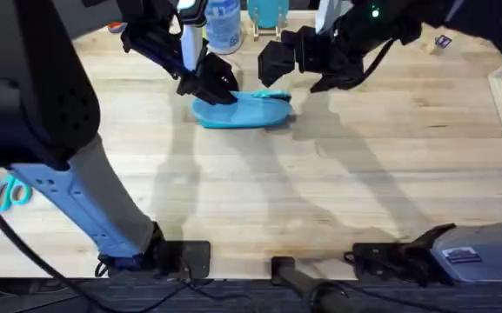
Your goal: Unzip the bag, pick up the pens from the table one at a time and place them inside, then zip the bag closed.
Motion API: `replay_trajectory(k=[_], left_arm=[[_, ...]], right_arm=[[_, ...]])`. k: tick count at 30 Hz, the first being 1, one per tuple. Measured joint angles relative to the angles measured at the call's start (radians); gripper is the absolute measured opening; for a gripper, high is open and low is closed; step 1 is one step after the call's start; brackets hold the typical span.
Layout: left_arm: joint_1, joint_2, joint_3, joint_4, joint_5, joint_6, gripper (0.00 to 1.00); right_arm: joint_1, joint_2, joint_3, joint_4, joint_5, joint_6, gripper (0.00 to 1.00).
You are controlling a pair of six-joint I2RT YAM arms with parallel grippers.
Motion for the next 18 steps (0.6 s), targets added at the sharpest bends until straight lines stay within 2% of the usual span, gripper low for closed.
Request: replay_trajectory(k=[7,14,18], left_arm=[[0.000,0.000,0.000,0.000,-0.001,0.000,0.044],[0.000,0.000,0.000,0.000,-0.002,0.000,0.044],[0.000,0.000,0.000,0.000,-0.002,0.000,0.044]], right_arm=[[-0.042,0.000,0.000,-0.005,-0.056,-0.029,0.996],[-0.129,0.000,0.000,0.006,-0.222,-0.088,0.996],[-0.146,0.000,0.000,0.006,-0.292,-0.114,0.996]])
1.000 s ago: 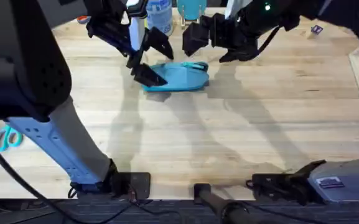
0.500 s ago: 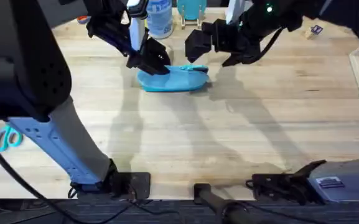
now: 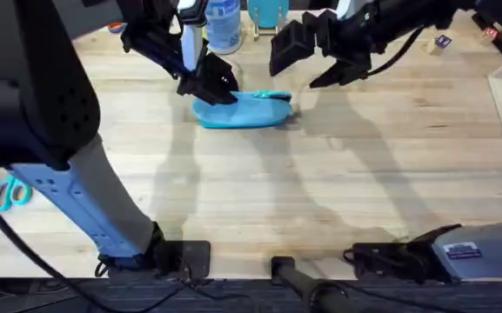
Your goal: Unzip the bag, pick up the pens from the table one at a time and place them inside, then zip the bag closed.
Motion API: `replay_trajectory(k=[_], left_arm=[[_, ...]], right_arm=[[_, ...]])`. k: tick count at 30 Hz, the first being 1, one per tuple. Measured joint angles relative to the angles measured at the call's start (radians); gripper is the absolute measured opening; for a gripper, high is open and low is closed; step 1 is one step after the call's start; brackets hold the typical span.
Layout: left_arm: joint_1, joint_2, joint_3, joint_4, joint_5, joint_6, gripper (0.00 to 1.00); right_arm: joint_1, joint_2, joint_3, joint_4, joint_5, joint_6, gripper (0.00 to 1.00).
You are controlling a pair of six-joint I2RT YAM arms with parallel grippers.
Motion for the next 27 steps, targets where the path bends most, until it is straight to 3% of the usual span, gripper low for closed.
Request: replay_trajectory(k=[5,16,20,27], left_arm=[[0.000,0.000,0.000,0.000,0.000,0.000,0.043],[0.000,0.000,0.000,0.000,0.000,0.000,0.043],[0.000,0.000,0.000,0.000,0.000,0.000,0.042],[0.000,0.000,0.000,0.000,0.000,0.000,0.042]], right_arm=[[0.004,0.026,0.000,0.000,-0.043,-0.020,0.996],[0.072,0.042,-0.001,0.052,-0.057,0.150,0.995],[0.117,0.042,-0.001,0.054,0.001,0.076,0.996],[0.103,0.042,-0.001,0.059,0.070,-0.218,0.996]])
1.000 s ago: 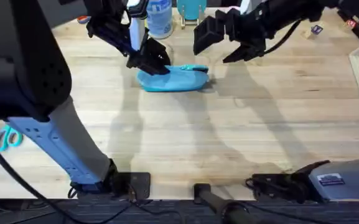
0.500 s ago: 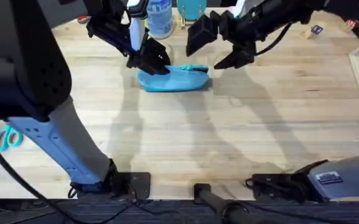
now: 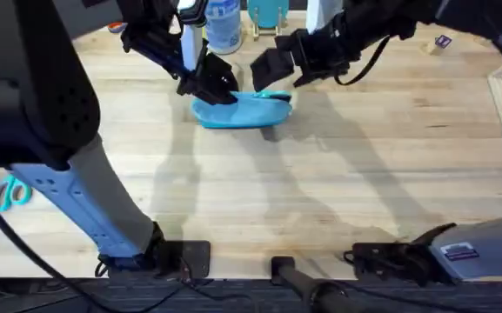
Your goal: Unzip the bag, pick up the pens from the table one at a time and place them inside, then zip the bag closed.
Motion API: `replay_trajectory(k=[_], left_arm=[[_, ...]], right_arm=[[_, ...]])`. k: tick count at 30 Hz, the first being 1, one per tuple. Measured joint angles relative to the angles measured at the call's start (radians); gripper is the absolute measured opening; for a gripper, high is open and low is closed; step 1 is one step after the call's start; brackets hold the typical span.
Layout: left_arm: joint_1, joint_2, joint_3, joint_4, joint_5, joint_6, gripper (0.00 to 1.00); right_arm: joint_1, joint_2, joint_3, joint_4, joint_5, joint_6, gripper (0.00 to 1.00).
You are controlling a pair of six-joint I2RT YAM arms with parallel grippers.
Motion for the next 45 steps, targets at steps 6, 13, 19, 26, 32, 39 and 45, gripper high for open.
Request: replay_trajectory(k=[6,13,19,26,32,39,45], left_arm=[[0.000,0.000,0.000,0.000,0.000,0.000,0.042],[0.000,0.000,0.000,0.000,0.000,0.000,0.042],[0.000,0.000,0.000,0.000,0.000,0.000,0.042],[0.000,0.000,0.000,0.004,0.000,0.000,0.042],[0.000,0.000,0.000,0.010,0.000,0.000,0.042],[0.000,0.000,0.000,0.016,0.000,0.000,0.042],[0.000,0.000,0.000,0.018,0.000,0.000,0.042]], right_arm=[[-0.001,0.000,0.000,0.038,0.028,-0.338,0.996],[-0.001,0.000,0.000,0.121,0.077,-0.557,0.996],[0.000,0.000,0.000,0.126,0.090,-0.603,0.996],[0.000,0.000,0.000,0.123,0.094,-0.642,0.996],[0.000,0.000,0.000,0.076,0.043,-0.831,0.996],[-0.006,0.000,0.000,0.021,-0.060,-1.118,0.997],[-0.012,0.000,0.000,0.023,-0.086,-1.183,0.996]])
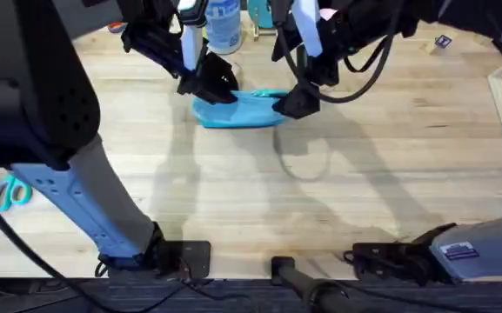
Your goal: Unzip the bag, pick up the pens from the table one at a time and place them inside, then zip the bag closed.
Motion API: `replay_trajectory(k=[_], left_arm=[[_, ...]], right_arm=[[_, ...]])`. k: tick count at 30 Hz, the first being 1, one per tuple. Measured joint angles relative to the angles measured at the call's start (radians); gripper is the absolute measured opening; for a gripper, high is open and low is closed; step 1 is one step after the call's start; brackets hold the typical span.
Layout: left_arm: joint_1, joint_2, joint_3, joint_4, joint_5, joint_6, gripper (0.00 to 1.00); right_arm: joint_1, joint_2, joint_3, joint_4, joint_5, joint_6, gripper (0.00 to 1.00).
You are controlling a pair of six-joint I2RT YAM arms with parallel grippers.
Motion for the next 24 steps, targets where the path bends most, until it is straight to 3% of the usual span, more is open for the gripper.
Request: replay_trajectory(k=[10,24], left_arm=[[0.000,0.000,0.000,0.000,0.000,0.000,0.042],[0.000,0.000,0.000,0.000,0.000,0.000,0.042]], right_arm=[[0.034,0.102,0.000,0.027,-0.012,-0.016,0.996],[0.035,0.112,0.000,0.032,-0.025,-0.022,0.995]])
